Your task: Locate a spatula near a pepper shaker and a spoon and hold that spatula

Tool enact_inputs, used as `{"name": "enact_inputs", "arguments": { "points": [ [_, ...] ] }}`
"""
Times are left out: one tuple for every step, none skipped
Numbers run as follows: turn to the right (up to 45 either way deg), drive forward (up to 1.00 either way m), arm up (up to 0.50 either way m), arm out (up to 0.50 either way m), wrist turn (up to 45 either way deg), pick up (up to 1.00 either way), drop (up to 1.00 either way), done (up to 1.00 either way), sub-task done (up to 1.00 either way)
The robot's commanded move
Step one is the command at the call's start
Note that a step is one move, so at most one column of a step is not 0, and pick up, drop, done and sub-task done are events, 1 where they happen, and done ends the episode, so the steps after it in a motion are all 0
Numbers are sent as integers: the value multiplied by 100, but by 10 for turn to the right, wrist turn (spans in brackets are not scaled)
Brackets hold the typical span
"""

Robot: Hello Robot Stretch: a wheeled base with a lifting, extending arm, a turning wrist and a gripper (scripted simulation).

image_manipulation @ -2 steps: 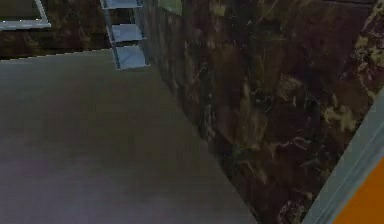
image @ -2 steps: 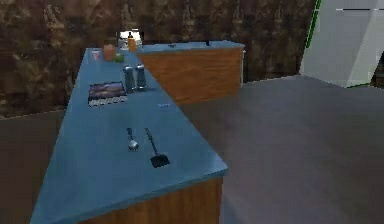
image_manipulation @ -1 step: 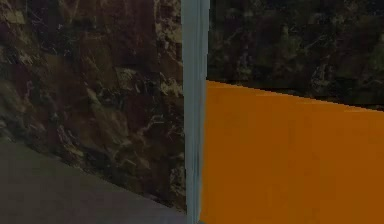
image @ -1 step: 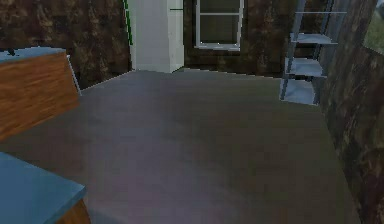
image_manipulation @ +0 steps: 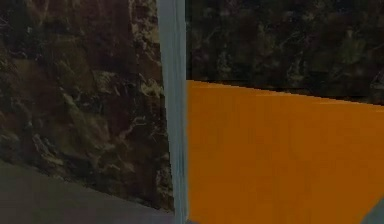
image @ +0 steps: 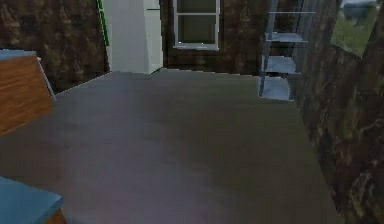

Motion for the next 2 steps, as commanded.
{"name": "enact_inputs", "arguments": {
  "points": [
    [30,0,0,0,0,0,0,0,0],
    [0,60,0,0,0,0,0,0,0]
  ]
}}
